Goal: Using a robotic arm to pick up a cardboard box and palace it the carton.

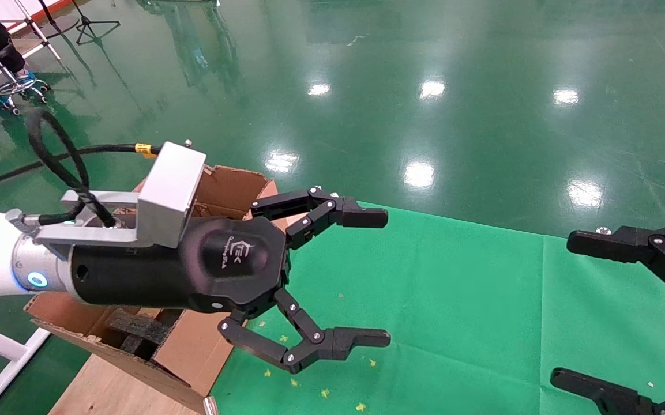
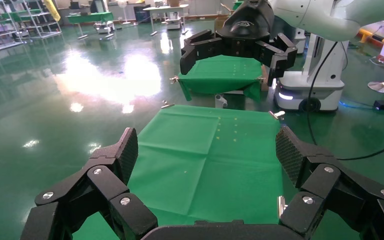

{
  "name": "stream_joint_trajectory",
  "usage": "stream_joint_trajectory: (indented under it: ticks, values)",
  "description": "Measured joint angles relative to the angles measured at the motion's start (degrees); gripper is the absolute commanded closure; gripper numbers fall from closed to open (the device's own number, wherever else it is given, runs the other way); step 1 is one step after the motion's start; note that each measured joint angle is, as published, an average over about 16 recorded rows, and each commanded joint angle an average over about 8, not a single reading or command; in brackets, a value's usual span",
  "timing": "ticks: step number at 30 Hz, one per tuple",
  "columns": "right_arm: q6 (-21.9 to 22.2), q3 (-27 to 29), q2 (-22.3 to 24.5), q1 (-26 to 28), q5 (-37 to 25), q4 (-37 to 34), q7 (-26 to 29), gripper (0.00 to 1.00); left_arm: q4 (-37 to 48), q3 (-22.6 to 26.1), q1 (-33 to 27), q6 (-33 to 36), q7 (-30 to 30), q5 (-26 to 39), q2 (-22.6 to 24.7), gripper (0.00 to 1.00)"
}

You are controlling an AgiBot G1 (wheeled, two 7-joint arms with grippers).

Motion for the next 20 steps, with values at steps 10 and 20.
stream_joint_trajectory:
  ticks: [10,20]
  values:
    - [0.0,0.0,0.0,0.0,0.0,0.0,0.0,0.0,0.0,0.0,0.0,0.0,0.0,0.0,0.0,0.0]
    - [0.0,0.0,0.0,0.0,0.0,0.0,0.0,0.0,0.0,0.0,0.0,0.0,0.0,0.0,0.0,0.0]
